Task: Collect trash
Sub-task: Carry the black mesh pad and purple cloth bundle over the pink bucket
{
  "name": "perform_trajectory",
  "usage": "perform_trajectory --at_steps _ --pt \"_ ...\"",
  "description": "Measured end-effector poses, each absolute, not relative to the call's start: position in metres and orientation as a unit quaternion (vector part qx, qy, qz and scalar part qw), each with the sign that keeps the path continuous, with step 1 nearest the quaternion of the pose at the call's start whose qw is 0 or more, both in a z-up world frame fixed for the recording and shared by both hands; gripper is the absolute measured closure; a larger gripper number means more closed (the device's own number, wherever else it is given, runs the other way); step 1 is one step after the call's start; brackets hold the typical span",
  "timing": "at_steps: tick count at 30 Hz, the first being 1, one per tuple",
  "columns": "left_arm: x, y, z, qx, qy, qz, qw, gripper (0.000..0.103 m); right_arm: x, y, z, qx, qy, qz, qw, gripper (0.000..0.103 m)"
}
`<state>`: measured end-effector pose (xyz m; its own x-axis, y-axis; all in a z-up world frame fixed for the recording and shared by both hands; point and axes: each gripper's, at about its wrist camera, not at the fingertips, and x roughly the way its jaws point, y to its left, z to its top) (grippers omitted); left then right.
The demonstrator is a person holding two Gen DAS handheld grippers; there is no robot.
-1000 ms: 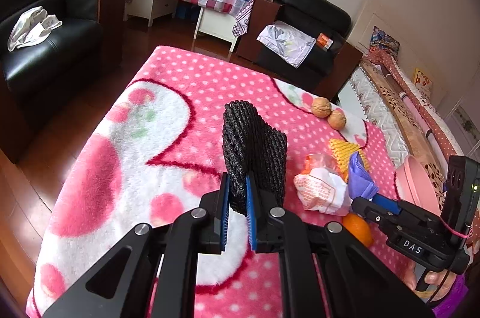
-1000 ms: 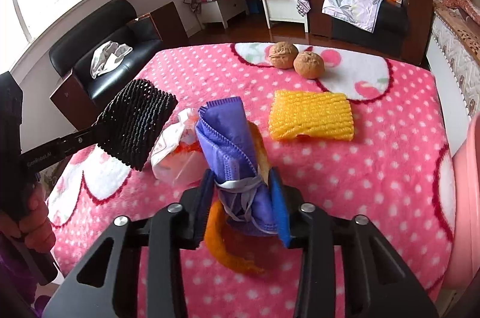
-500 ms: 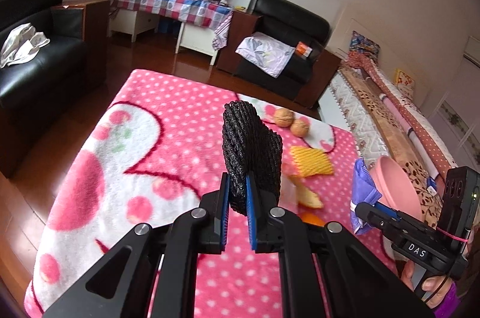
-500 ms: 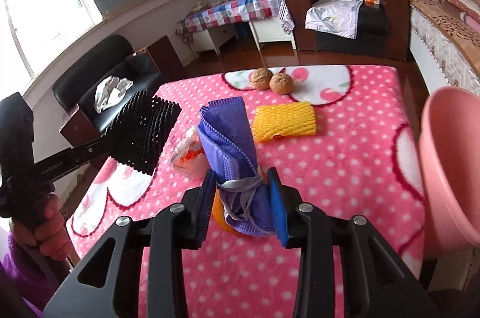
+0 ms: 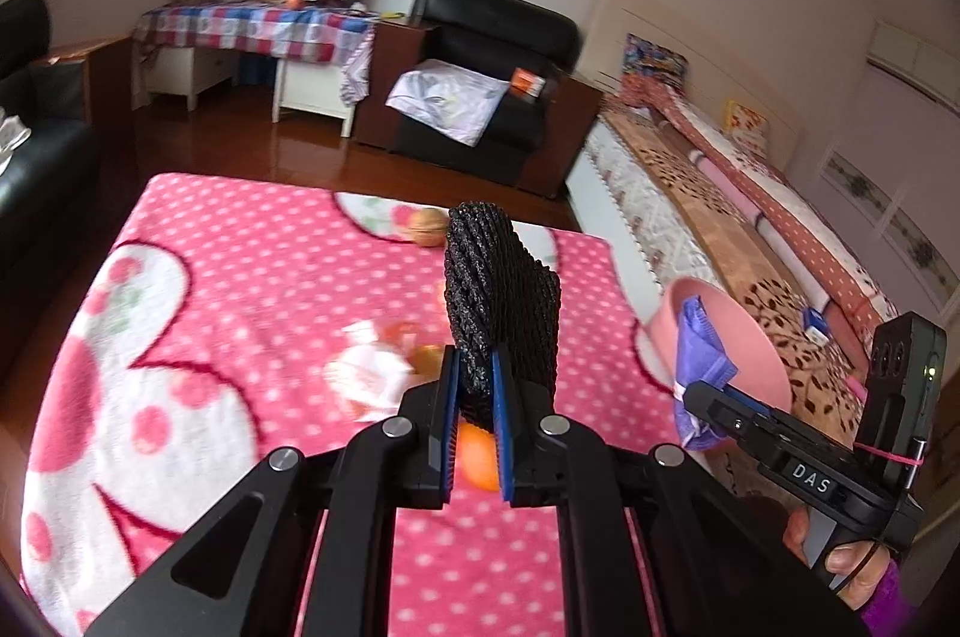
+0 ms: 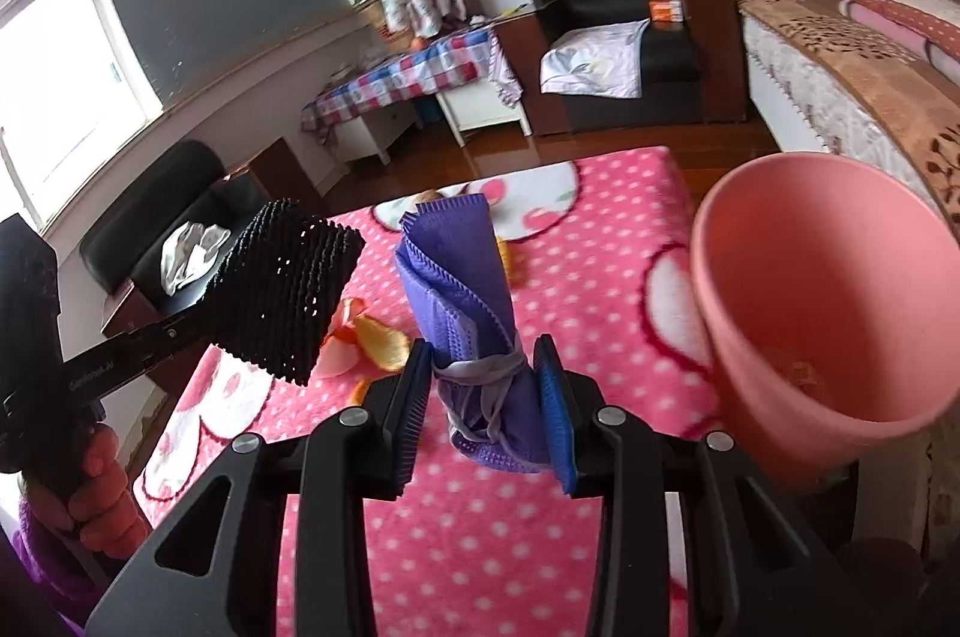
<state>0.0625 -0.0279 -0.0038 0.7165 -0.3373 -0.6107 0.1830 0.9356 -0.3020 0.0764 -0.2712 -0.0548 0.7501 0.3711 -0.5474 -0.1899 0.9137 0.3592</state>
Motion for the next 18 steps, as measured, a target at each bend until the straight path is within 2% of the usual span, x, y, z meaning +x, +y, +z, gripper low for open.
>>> perform_trajectory --at_steps 18 --pt "0.084 -0.15 0.013 -0.053 0.35 -0.225 0.908 0.094 0.059 -0.369 -0.061 0.189 0.28 0.05 0.94 0.067"
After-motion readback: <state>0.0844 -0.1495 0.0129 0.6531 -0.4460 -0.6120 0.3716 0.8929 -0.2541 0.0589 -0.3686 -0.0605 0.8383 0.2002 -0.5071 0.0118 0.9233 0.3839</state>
